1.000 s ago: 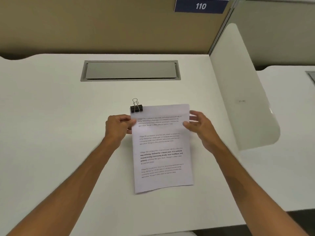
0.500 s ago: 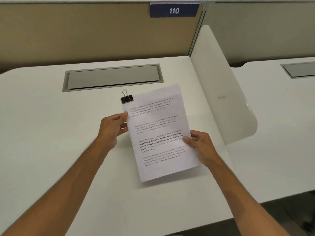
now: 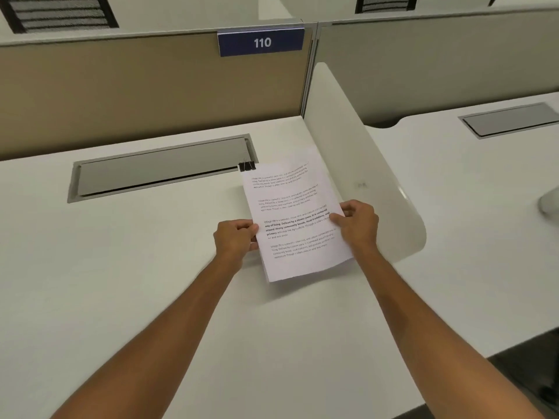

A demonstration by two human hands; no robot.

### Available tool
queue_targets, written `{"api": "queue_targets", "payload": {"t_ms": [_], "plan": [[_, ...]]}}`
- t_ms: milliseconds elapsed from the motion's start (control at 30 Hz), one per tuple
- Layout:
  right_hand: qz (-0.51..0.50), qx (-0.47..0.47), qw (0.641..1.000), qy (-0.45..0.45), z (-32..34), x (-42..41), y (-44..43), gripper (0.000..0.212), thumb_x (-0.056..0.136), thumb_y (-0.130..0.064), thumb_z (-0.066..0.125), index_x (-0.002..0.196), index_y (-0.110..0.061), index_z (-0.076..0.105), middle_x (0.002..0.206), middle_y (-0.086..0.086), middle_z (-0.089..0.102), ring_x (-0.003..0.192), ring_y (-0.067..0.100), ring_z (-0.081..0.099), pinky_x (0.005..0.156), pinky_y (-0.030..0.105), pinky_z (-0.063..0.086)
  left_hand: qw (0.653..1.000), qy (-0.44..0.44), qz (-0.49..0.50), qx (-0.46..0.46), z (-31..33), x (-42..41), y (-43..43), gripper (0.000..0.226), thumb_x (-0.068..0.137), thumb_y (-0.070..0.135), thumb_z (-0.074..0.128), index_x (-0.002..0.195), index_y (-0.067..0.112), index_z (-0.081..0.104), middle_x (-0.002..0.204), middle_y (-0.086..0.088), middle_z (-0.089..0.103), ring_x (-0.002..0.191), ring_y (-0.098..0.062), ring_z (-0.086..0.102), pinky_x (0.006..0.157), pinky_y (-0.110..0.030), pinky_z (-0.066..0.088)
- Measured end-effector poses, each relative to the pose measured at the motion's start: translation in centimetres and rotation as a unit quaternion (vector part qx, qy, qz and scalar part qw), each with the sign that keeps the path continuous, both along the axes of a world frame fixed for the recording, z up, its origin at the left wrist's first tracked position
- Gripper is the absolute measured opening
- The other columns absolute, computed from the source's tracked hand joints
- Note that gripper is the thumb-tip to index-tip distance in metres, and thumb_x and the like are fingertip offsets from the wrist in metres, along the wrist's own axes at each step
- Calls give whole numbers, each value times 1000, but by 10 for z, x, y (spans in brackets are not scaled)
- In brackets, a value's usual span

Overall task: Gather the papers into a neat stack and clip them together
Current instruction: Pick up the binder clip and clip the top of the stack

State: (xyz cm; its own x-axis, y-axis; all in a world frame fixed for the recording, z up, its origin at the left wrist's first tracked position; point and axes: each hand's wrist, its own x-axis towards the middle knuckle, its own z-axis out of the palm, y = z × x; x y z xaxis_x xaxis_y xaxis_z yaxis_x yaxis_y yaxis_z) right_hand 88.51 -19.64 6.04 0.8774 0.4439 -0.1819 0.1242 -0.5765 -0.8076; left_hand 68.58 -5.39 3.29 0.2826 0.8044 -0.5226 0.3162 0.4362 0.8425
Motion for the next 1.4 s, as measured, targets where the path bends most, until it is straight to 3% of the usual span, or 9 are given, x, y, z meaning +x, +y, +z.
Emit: {"api": "queue_targets", "payload": {"t_ms": [233,333,433,567,700,833,1267,1333,1400], "plan": [[-7,-78,992,-100,-11,12,22,20,97,-11,59,113,-6,69,107,10,74,84,24,66,72,22,41,999,35,7,12,-12,44,11,11,89,-3,69,99,0,74,93,-13,76,71,-27,75,55,-27,62],[6,-107,987,-123,-13,15,26,19,92,1,53,103,-2,69,96,11,71,75,22,56,65,22,39,999,48,14,6,-18,56,12,11,89,-3,69,99,1,73,91,-12,74,65,-24,74,50,-22,59],[22,-125,982,-141,-18,22,28,15,87,7,52,87,-4,61,86,12,64,74,28,58,54,23,33,998,58,22,-2,-24,60,13,9,89,-1,70,96,1,74,90,-13,76,67,-26,76,54,-28,62],[47,-152,976,-146,-24,27,25,32,92,9,47,120,6,61,116,19,65,104,33,63,76,23,36,997,61,37,8,-29,61,13,5,85,-1,75,90,1,73,88,-16,75,69,-28,76,56,-32,63],[65,-153,972,-164,-30,31,25,24,90,13,44,101,1,62,97,15,60,87,31,59,64,22,33,993,106,18,55,-29,64,16,14,83,5,79,74,11,71,82,-10,75,64,-27,75,67,-40,65],[80,-162,964,-194,-35,29,27,23,89,15,43,90,-3,57,85,9,49,74,20,44,57,23,26,988,136,13,74,-29,65,18,19,79,6,82,69,15,69,76,-7,75,57,-25,75,64,-41,65],[99,-203,949,-222,-46,25,33,27,82,19,48,101,5,62,101,21,62,91,27,49,70,30,33,979,179,-34,92,-22,63,21,15,79,11,82,70,7,71,70,-9,75,55,-24,74,65,-42,65],[109,-219,942,-230,-48,24,31,24,84,14,50,102,5,62,103,21,62,98,32,53,71,31,33,969,204,-67,121,-23,61,20,16,81,22,80,71,13,72,67,-6,74,60,-25,74,73,-42,64],[114,-216,937,-248,-47,22,30,20,87,8,52,104,5,62,105,20,63,98,34,55,71,32,34,950,240,-100,174,-17,57,16,17,86,34,74,86,17,75,84,-5,77,79,-28,74,82,-41,60]]}}
